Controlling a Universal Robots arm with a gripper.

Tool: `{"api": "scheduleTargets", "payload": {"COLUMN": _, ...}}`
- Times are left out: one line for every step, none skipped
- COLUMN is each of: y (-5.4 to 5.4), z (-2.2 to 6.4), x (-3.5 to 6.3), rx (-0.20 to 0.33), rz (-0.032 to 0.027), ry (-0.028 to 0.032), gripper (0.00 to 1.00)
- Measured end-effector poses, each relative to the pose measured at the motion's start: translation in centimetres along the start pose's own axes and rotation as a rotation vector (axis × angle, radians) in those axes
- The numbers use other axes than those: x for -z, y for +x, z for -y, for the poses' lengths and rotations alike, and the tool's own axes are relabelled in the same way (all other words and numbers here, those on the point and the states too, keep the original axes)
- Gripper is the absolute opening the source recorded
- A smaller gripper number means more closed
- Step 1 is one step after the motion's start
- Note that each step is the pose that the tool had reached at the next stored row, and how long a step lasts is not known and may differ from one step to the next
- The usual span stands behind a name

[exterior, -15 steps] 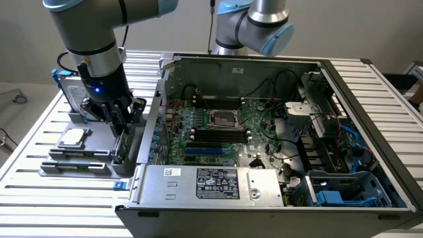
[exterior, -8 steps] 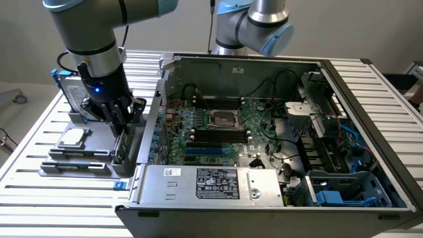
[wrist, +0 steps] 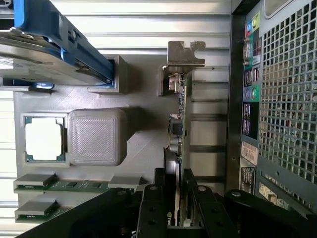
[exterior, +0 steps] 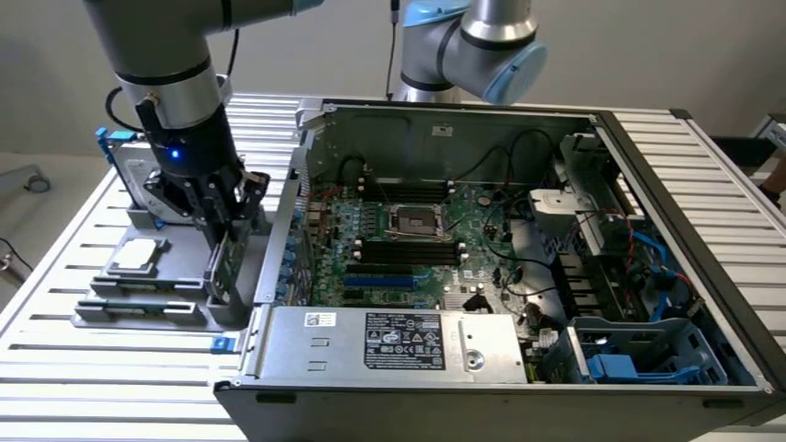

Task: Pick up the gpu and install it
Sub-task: 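Pick up the gpu and move the gpu toward the slot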

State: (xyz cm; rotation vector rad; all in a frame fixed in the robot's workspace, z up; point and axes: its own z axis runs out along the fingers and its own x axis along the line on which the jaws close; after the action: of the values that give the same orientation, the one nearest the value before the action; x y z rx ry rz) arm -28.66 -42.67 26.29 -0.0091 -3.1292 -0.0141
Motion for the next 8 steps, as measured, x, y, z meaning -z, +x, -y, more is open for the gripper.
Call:
{"api": "scheduleTargets", "payload": {"y": 0.0, "z": 0.00, "x": 0.50, "rx": 0.000, "rz": -0.0001, "ry": 0.0002, "gripper": 0.26}}
{"api": "scheduleTargets", "payload": {"y": 0.0, "z": -0.01, "x": 0.94, "rx": 0.000, "rz": 0.0000, "ry": 0.0001, "gripper": 0.26}}
{"api": "scheduleTargets", "payload": {"y": 0.0, "z": -0.01, "x": 1.39, "rx": 0.000, "rz": 0.0001, "ry": 0.0000, "gripper": 0.26}}
{"api": "scheduleTargets", "payload": {"y": 0.0, "z": -0.02, "x": 1.83, "rx": 0.000, "rz": -0.0001, "ry": 0.0002, "gripper": 0.26}}
{"api": "scheduleTargets", "payload": {"y": 0.0, "z": -0.02, "x": 2.29, "rx": 0.000, "rz": 0.0001, "ry": 0.0000, "gripper": 0.26}}
{"api": "scheduleTargets", "payload": {"y": 0.0, "z": -0.02, "x": 2.77, "rx": 0.000, "rz": -0.0001, "ry": 0.0002, "gripper": 0.26}}
{"api": "scheduleTargets", "payload": {"y": 0.0, "z": -0.03, "x": 3.22, "rx": 0.000, "rz": 0.0001, "ry": 0.0001, "gripper": 0.26}}
{"api": "scheduleTargets", "payload": {"y": 0.0, "z": -0.03, "x": 3.68, "rx": 0.000, "rz": 0.0001, "ry": 0.0000, "gripper": 0.26}}
